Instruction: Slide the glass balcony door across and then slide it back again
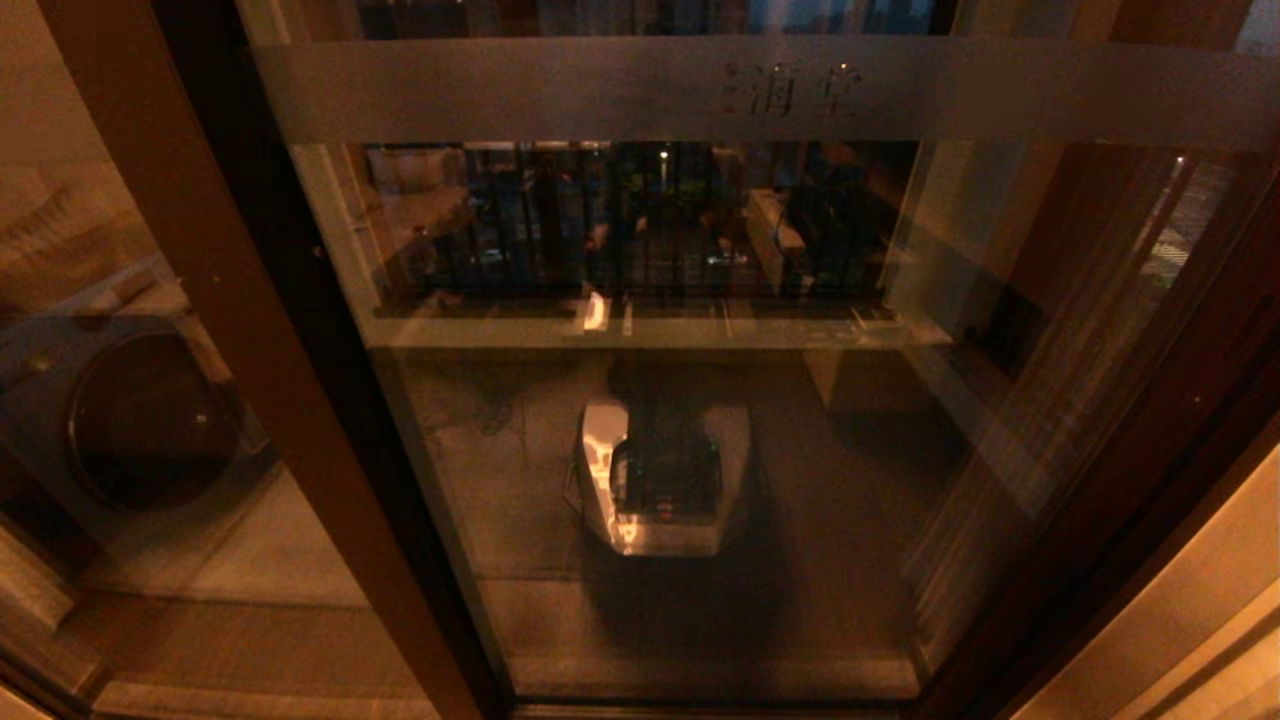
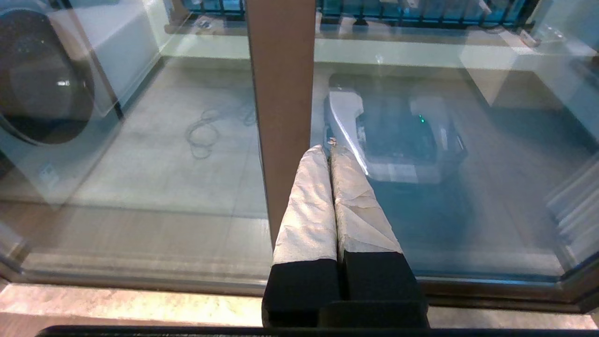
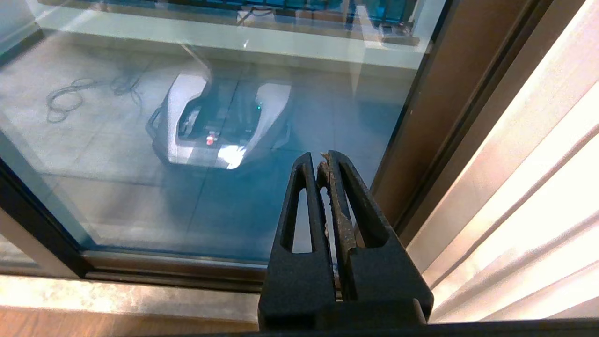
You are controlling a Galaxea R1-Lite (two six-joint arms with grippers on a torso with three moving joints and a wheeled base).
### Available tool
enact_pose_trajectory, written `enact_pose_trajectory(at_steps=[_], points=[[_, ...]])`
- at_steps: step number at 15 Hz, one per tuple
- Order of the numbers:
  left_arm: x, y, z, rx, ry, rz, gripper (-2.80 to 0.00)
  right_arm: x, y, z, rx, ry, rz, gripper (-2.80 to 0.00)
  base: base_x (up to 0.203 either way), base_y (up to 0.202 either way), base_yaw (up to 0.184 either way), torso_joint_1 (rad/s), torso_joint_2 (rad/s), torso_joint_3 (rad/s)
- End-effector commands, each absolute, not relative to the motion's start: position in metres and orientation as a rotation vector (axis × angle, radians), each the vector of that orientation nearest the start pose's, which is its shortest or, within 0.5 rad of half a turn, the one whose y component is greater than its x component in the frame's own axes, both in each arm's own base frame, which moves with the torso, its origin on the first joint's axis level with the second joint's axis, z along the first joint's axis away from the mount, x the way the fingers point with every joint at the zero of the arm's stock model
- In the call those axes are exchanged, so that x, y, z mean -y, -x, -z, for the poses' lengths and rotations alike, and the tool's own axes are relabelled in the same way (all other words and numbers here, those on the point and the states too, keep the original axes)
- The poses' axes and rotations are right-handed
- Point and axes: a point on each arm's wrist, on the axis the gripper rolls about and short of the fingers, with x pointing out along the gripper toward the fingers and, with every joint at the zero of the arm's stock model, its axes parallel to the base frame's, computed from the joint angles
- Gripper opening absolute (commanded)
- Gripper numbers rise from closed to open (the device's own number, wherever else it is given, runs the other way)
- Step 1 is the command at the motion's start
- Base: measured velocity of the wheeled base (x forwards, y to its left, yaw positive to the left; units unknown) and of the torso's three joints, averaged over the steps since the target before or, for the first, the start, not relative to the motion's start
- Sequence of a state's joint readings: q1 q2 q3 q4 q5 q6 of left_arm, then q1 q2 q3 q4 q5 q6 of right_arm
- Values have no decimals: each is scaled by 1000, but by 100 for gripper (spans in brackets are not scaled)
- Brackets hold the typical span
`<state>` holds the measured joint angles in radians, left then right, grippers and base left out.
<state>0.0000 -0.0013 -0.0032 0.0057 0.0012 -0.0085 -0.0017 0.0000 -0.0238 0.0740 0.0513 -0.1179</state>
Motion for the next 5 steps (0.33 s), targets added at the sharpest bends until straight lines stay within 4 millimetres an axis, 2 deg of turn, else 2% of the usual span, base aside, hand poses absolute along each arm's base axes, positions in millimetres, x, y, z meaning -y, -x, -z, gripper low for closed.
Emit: enact_pose_trajectory(at_steps=[1, 5], points=[[0, 23, -76, -3, 9, -1, -280, -1, 25, -74, -48, 117, -54, -280, 0, 0, 0, 0, 0, 0], [0, 23, -76, -3, 9, -2, -280, -1, 25, -74, -48, 117, -52, -280, 0, 0, 0, 0, 0, 0]])
